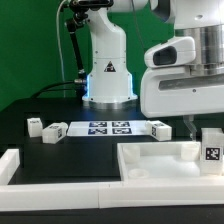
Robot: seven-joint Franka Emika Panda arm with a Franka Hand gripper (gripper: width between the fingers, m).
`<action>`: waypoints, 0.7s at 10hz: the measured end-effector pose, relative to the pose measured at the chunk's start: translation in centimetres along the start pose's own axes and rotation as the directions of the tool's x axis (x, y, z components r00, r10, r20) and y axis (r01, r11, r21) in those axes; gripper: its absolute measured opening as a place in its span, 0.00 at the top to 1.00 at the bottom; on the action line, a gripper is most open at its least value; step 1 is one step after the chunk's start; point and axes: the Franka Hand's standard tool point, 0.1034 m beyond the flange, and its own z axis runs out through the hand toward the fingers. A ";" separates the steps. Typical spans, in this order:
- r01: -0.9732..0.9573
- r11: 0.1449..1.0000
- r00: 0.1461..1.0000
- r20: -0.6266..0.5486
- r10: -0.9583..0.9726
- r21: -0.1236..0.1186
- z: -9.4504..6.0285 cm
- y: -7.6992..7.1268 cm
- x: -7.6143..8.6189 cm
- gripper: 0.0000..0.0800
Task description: Assemble square table
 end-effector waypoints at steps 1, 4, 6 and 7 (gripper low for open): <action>-0.181 0.983 0.983 0.001 0.181 0.003 -0.1 0.0 0.0 0.64; -0.647 0.762 0.762 0.024 0.647 0.007 0.1 -0.4 -0.4 0.64; -0.794 0.607 0.608 0.035 0.793 0.029 0.3 -0.3 -0.4 0.64; -0.808 0.588 0.589 0.035 0.808 0.031 0.3 -0.4 -0.4 0.64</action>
Offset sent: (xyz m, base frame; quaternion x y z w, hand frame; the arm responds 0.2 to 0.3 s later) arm 0.0036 0.0180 0.0073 0.0264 -0.0077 0.4592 0.8879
